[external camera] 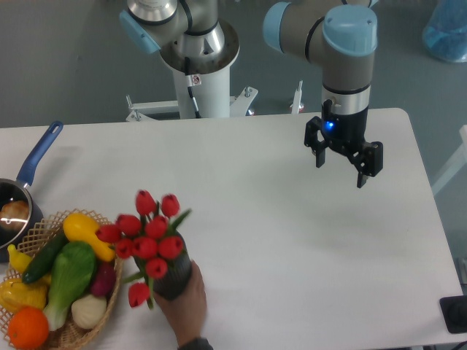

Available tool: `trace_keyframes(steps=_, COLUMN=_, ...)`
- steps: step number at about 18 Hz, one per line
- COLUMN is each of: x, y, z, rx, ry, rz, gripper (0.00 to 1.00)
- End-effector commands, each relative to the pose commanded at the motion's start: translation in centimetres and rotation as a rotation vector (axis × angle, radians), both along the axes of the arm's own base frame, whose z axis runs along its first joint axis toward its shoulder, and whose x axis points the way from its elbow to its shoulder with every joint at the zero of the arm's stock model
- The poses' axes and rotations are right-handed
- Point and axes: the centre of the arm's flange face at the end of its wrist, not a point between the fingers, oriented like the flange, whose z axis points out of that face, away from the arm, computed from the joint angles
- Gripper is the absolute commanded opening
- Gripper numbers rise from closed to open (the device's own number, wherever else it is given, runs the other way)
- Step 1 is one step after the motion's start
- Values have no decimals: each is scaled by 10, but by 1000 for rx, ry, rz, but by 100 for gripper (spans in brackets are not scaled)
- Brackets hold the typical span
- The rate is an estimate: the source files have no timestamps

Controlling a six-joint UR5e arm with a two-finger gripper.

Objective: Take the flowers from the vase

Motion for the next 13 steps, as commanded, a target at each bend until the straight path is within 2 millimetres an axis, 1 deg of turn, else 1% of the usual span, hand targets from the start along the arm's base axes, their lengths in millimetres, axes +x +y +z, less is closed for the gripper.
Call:
trace_keyframes(steps=6, x=8, y=1, z=0, rx=10, ry=-7, rz=0, gripper=100)
trace_keyframes(steps=10, x=12, y=2, z=-19, rx=57, ry=-62, rz=-12, gripper=100)
trace_keyframes(steps=11, x=15, y=3, z=-24, rx=82, ry=-83, rz=-20, gripper=100)
trace_keyframes(steps=13, x=19, y=5, z=-26, rx=127, ry=-110, rz=-30, gripper=100)
